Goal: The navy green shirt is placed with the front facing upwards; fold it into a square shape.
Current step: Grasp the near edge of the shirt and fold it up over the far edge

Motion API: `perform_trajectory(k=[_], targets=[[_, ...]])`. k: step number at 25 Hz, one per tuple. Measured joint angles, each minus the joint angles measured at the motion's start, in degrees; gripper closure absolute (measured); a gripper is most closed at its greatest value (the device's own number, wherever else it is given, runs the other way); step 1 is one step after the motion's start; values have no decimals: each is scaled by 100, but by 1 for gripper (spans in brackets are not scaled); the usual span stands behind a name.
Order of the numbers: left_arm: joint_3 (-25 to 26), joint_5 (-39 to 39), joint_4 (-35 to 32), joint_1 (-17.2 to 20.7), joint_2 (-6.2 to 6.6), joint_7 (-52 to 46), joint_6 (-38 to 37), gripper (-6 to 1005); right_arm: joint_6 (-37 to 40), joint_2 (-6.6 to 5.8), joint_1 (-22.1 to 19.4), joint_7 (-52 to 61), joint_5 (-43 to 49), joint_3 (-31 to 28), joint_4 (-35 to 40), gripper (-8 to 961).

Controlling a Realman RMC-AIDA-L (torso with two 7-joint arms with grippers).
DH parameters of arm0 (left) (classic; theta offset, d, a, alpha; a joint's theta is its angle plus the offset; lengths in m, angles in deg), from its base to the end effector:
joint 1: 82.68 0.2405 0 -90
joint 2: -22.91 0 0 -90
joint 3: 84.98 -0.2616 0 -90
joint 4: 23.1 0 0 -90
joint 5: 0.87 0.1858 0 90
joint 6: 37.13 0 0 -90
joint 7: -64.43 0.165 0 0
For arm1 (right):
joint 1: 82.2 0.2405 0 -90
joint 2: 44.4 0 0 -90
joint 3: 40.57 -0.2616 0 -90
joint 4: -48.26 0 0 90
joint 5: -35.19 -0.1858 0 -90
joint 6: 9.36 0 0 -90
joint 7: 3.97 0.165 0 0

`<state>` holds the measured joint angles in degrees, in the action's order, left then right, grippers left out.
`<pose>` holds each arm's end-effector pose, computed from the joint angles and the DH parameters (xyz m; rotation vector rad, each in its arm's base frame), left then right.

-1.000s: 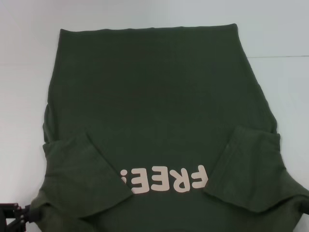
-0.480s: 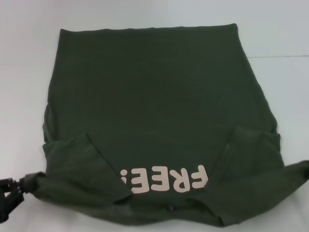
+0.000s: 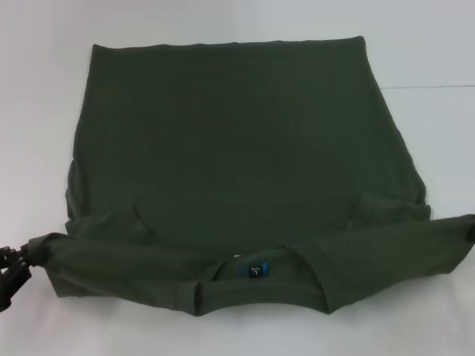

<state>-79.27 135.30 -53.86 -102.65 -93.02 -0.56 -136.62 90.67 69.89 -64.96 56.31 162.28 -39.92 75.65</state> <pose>-0.3446 0.2466 0.0327 -2.2771 -0.8627 -0.7986 0.3436 0.2422 0.0422 -2.2559 0.7396 0.8395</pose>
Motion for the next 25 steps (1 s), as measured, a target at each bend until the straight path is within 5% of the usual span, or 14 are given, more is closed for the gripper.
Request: perform_trajectory(k=[12, 25], targets=[[-2, -450, 350, -97, -44, -106, 751, 936, -514, 12, 240, 84, -145, -132, -195, 903], [-10, -610, 508, -770, -127, -121, 1728, 935, -1590, 69, 993, 471, -284, -153, -384, 903]])
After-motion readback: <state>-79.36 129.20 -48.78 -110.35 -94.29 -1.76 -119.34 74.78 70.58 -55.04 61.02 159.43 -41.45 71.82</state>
